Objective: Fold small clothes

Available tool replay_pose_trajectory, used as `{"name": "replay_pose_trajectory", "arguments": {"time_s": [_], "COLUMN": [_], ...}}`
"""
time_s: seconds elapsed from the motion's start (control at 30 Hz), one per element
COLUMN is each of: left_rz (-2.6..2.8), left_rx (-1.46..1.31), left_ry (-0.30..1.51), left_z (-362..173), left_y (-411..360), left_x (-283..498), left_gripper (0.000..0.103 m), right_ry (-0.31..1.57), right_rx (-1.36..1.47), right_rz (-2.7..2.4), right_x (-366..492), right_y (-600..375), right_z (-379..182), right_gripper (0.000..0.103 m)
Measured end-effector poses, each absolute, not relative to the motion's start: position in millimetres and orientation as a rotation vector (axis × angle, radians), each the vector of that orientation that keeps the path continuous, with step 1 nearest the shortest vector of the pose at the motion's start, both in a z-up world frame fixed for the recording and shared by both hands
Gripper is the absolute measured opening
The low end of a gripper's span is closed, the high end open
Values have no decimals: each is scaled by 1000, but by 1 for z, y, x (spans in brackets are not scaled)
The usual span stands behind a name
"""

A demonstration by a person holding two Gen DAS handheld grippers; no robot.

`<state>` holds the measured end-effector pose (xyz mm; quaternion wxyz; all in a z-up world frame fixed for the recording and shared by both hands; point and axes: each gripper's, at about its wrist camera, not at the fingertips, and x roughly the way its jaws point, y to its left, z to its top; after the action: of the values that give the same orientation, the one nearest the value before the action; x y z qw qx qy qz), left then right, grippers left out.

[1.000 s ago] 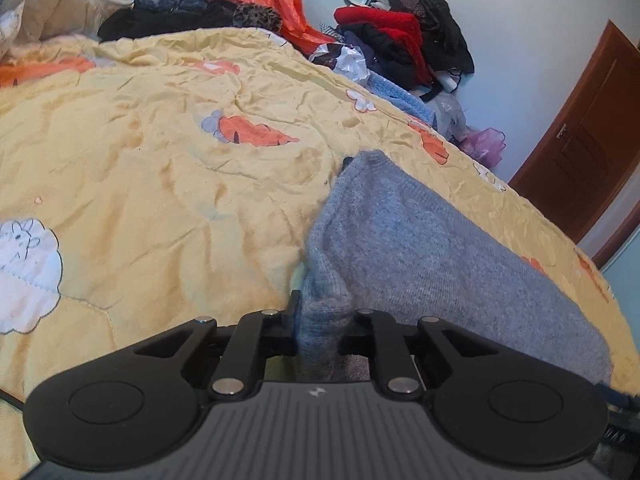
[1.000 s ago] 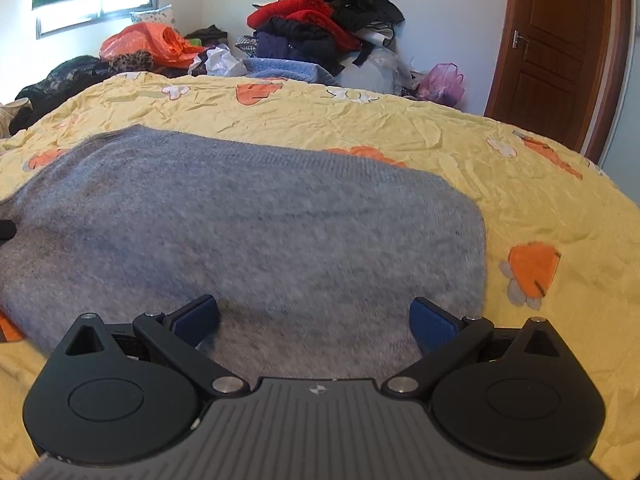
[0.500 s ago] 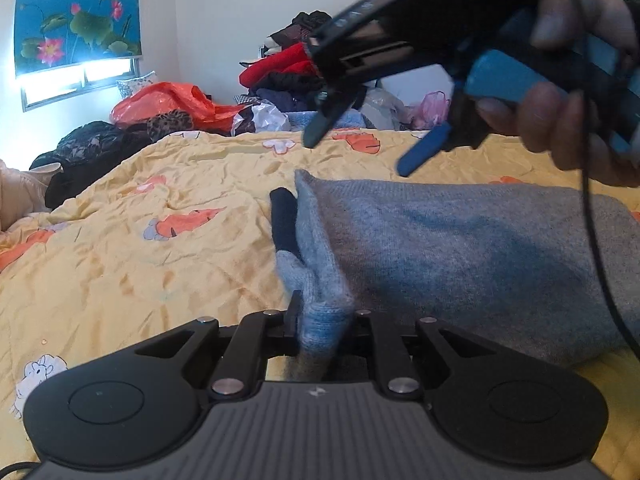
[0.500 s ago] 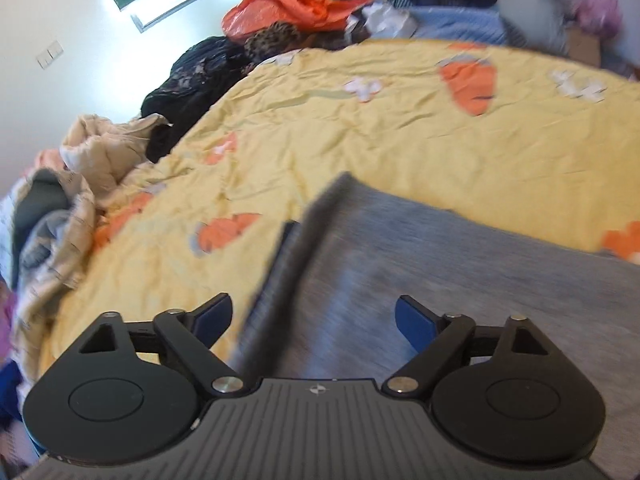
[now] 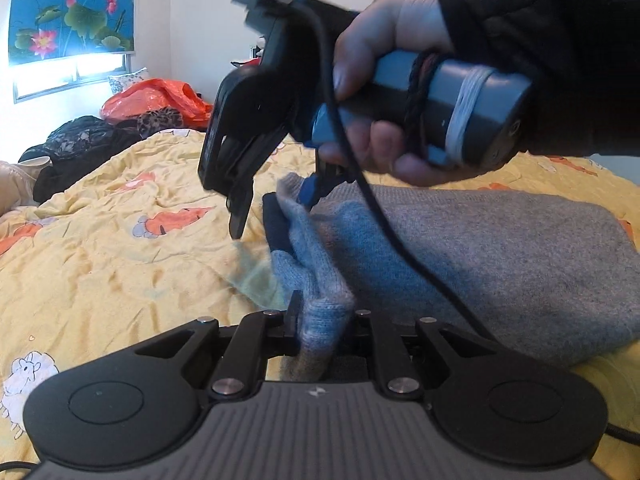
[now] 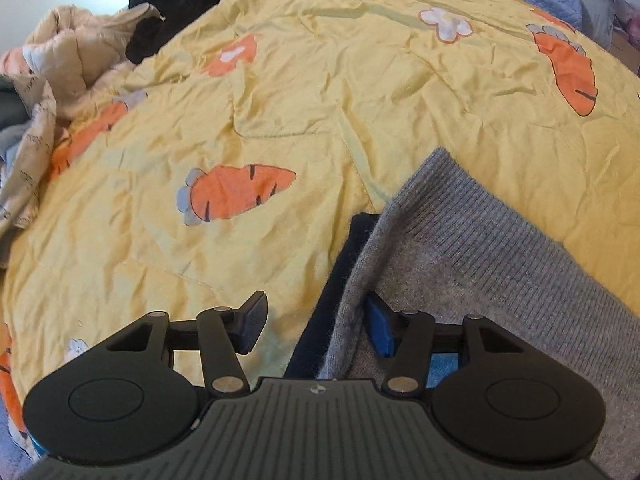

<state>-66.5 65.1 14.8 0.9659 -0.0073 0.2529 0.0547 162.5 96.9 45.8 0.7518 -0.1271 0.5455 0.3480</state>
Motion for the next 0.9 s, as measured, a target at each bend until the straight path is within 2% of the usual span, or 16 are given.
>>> {"name": "replay_pose_trajectory", "arguments": {"time_s": [0.07, 0.13, 0.2, 0.3, 0.63, 0.9], "left_rz": [110, 112, 115, 119, 46, -232], "left_rx": [-13, -9, 5, 48, 62, 169], "left_ry": [510, 510, 508, 503, 451, 389], "left_z": [15, 15, 15, 17, 55, 72], "left_y": [65, 65, 63, 56, 23, -90], "left_x": [-66, -66, -67, -69, -57, -49], "left_gripper": [12, 12, 12, 12, 12, 12], "right_ry": [1170, 1147, 1133, 1131, 1000, 899], "right_rx": [-299, -307, -320, -279, -90, 34], "right_rz": [764, 759, 748, 771, 851, 773], "right_x": [160, 158, 162, 170, 178, 178], "right_y": [97, 94, 90, 75, -18, -176], "right_z": [42, 42, 43, 42, 89, 121], "right_gripper": [57, 48, 27, 16, 15, 15]}}
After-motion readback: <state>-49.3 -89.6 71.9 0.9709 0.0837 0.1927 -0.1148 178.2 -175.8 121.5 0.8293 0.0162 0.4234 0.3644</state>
